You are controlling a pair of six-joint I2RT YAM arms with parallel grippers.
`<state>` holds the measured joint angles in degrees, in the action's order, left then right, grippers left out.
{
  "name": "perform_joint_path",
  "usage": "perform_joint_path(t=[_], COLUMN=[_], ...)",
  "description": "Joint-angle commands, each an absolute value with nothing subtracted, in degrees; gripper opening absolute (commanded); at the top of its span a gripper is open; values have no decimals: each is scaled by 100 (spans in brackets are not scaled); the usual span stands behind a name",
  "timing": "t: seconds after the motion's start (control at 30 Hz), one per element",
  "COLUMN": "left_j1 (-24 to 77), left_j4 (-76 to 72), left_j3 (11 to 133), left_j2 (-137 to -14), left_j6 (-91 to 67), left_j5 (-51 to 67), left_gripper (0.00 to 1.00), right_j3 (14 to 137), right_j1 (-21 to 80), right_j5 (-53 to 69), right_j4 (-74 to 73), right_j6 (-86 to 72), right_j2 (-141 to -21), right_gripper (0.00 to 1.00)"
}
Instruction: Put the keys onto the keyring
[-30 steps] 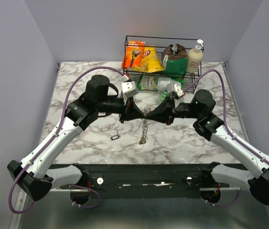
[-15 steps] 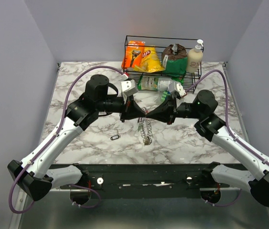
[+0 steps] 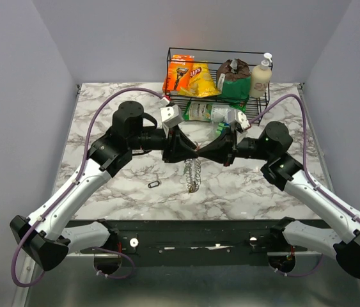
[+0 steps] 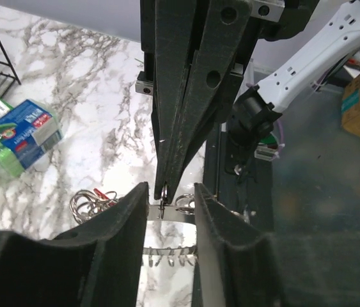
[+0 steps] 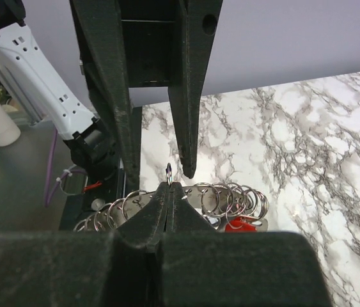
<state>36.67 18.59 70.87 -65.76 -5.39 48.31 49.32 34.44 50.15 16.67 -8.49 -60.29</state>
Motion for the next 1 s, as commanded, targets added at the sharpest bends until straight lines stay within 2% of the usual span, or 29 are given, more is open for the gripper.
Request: perform_joint_path(t=[0.0,0.07,0.1,0.2,0.4,0.5,0.6,0.7,0.77,0.87,0.97], left_j1=[3709,3700,3709,3700,3700,3691,3691,3691,3691,3700,3691], left_j4=[1222,1021,967,905,1380,1380,1328,664,344,816,1327], left_j3=[6865,6786,6776,6916,8024,8104,7823,7060,6567,6846,7006], left_j2=[-6215,-6135,-6074,-5994,-6266,-6275,-6056,-5617,-5432,-5580,-5608], left_j6=[-852,-984,-1028,-1151,-1774,-1925,-1759,-1573,-1861,-2688,-2629], left_j5=[4747,4545,4440,3904,2507,2067,2109,2522,2348,1995,2793], left_gripper=[56,66,74,87,99,99,99,99,99,99,99], right_j3=[4852,4808,4799,4869,5685,5713,5406,5178,5150,5177,5369], right_j1=[3463,3463,3463,3463,3463,3463,3463,3463,3463,3463,3463], right_j5=[4852,4825,4808,4702,4570,4431,4193,4062,3763,3814,3858], right_j4=[1863,1872,1863,1828,993,1002,1150,1099,792,467,18], right_j6=[-852,-870,-905,-1045,-1282,-1880,-2022,-1644,-1774,-2414,-2418], right_j2=[-5836,-5775,-5757,-5722,-5949,-6047,-5968,-5810,-5731,-5529,-5362], right_gripper=[1,1,1,1,1,1,1,1,1,1,1])
